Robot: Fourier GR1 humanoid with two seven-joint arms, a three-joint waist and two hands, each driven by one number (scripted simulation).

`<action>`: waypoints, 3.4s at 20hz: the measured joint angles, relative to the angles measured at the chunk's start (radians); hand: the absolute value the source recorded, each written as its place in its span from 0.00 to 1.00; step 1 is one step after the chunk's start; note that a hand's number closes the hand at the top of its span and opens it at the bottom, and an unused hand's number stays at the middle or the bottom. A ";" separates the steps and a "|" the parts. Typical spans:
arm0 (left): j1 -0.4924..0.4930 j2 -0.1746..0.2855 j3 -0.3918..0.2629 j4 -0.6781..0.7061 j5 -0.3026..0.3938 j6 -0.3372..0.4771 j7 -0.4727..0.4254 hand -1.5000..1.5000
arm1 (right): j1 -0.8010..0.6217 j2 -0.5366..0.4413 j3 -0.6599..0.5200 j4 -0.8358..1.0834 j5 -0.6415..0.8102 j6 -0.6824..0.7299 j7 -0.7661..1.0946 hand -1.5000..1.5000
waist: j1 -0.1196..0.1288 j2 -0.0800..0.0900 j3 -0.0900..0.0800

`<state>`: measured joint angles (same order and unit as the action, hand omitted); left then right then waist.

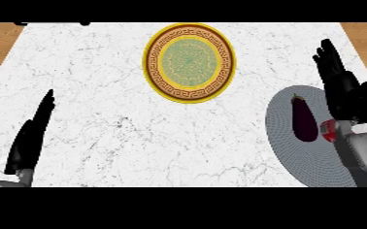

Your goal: Pick the eggplant from the placemat and place it in the plate

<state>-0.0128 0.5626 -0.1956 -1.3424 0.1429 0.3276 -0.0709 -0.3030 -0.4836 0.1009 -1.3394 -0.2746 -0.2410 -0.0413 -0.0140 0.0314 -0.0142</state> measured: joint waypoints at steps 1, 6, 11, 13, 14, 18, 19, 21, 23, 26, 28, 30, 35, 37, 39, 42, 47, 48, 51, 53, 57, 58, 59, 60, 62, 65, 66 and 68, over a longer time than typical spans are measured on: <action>0.002 -0.005 0.001 -0.002 0.003 -0.014 -0.004 0.50 | -0.008 0.009 -0.002 0.014 0.003 -0.003 0.010 1.00 | 0.004 -0.007 0.003; -0.039 -0.059 0.001 -0.022 0.053 -0.084 -0.048 0.50 | -0.147 0.076 -0.003 0.155 0.009 -0.072 0.171 1.00 | 0.033 -0.019 0.010; -0.052 -0.114 -0.019 -0.026 0.091 -0.125 -0.065 0.50 | -0.140 0.053 0.065 0.251 0.249 -0.313 0.164 0.00 | 0.035 -0.018 0.006; -0.062 -0.124 -0.012 -0.014 0.108 -0.148 -0.068 0.50 | -0.133 0.117 0.073 0.287 0.299 -0.418 0.110 0.00 | 0.031 -0.021 0.010; -0.056 -0.128 -0.005 -0.005 0.112 -0.158 -0.080 0.50 | -0.119 0.136 0.077 0.288 0.318 -0.448 0.088 0.00 | 0.028 -0.023 0.011; -0.047 -0.153 0.008 0.015 0.111 -0.181 -0.104 0.50 | -0.076 0.185 0.125 0.274 0.428 -0.564 0.090 0.00 | 0.019 -0.029 0.013; -0.041 -0.149 0.015 0.005 0.112 -0.186 -0.101 0.50 | -0.061 0.183 0.137 0.264 0.459 -0.587 0.110 0.00 | 0.017 -0.030 0.013; -0.029 -0.150 0.022 0.001 0.114 -0.195 -0.104 0.50 | -0.032 0.162 0.172 0.206 0.536 -0.627 0.199 0.00 | 0.011 -0.034 0.012; -0.035 -0.153 0.030 -0.007 0.113 -0.195 -0.086 0.50 | -0.006 0.122 0.189 0.141 0.602 -0.632 0.292 0.00 | 0.007 -0.035 0.012; -0.014 -0.160 0.034 -0.003 0.106 -0.197 -0.106 0.50 | 0.026 0.080 0.229 0.075 0.721 -0.608 0.469 0.00 | 0.002 -0.038 0.011; -0.025 -0.157 0.042 0.009 0.107 -0.202 -0.101 0.50 | 0.028 0.044 0.246 0.045 0.774 -0.543 0.583 0.00 | -0.002 -0.038 0.010; -0.031 -0.154 0.047 0.012 0.108 -0.209 -0.098 0.50 | 0.037 0.009 0.264 0.016 0.807 -0.462 0.684 0.00 | -0.004 -0.039 0.010; -0.026 -0.146 0.057 0.015 0.108 -0.224 -0.100 0.50 | 0.015 -0.055 0.312 -0.073 0.826 -0.209 0.922 0.00 | 0.002 -0.039 0.010; -0.032 -0.147 0.059 0.004 0.106 -0.224 -0.086 0.50 | 0.013 -0.068 0.311 -0.111 0.817 -0.133 0.992 0.00 | 0.004 -0.038 0.011; -0.043 -0.157 0.063 0.021 0.099 -0.223 -0.089 0.50 | 0.011 -0.072 0.306 -0.157 0.806 -0.070 1.050 0.00 | 0.005 -0.036 0.012; -0.056 -0.173 0.061 0.024 0.086 -0.220 -0.081 0.50 | 0.001 -0.080 0.280 -0.166 0.781 0.005 1.089 0.00 | 0.009 -0.034 0.012; -0.057 -0.185 0.072 0.030 0.077 -0.236 -0.090 0.50 | 0.018 -0.080 0.253 -0.181 0.774 0.075 1.125 0.00 | 0.011 -0.033 0.013; -0.051 -0.182 0.075 0.025 0.077 -0.243 -0.091 0.50 | 0.023 -0.088 0.250 -0.186 0.770 0.093 1.131 0.00 | 0.012 -0.033 0.013; -0.047 -0.199 0.071 0.039 0.062 -0.242 -0.104 0.50 | 0.036 -0.091 0.239 -0.150 0.761 0.126 1.125 0.00 | 0.013 -0.032 0.014; -0.048 -0.201 0.078 0.024 0.059 -0.244 -0.093 0.50 | 0.025 -0.075 0.233 -0.131 0.763 0.150 1.128 0.00 | 0.016 -0.032 0.014; -0.052 -0.209 0.095 0.025 0.049 -0.257 -0.088 0.50 | 0.000 -0.040 0.200 -0.051 0.767 0.187 1.100 0.00 | 0.017 -0.031 0.014; -0.058 -0.217 0.097 0.030 0.043 -0.253 -0.084 0.50 | 0.017 -0.035 0.195 -0.051 0.772 0.190 1.095 0.00 | 0.016 -0.031 0.014; -0.055 -0.222 0.098 0.017 0.037 -0.252 -0.076 0.50 | 0.016 -0.023 0.191 -0.040 0.785 0.193 1.093 0.00 | 0.016 -0.031 0.014; -0.047 -0.217 0.107 0.019 0.036 -0.261 -0.084 0.50 | 0.021 -0.022 0.182 -0.034 0.788 0.200 1.089 0.00 | 0.017 -0.031 0.014; -0.042 -0.221 0.111 0.011 0.031 -0.270 -0.079 0.50 | 0.014 -0.002 0.178 0.005 0.813 0.206 1.082 0.00 | 0.018 -0.031 0.014; -0.057 -0.225 0.127 0.016 0.023 -0.281 -0.074 0.50 | 0.008 0.001 0.149 0.060 0.835 0.221 1.061 0.00 | 0.017 -0.031 0.014; -0.047 -0.224 0.129 -0.004 0.020 -0.285 -0.064 0.50 | -0.001 0.011 0.143 0.083 0.846 0.224 1.058 0.00 | 0.018 -0.031 0.014; -0.045 -0.238 0.133 -0.013 0.007 -0.287 -0.057 0.50 | -0.002 0.030 0.125 0.107 0.869 0.229 1.052 0.00 | 0.018 -0.031 0.014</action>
<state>-0.0577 0.3247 -0.0628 -1.3557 0.1494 0.0406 -0.1276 -0.3054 -0.4535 0.2263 -1.2322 0.5944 -0.0115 1.0110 0.0037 0.0000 -0.0001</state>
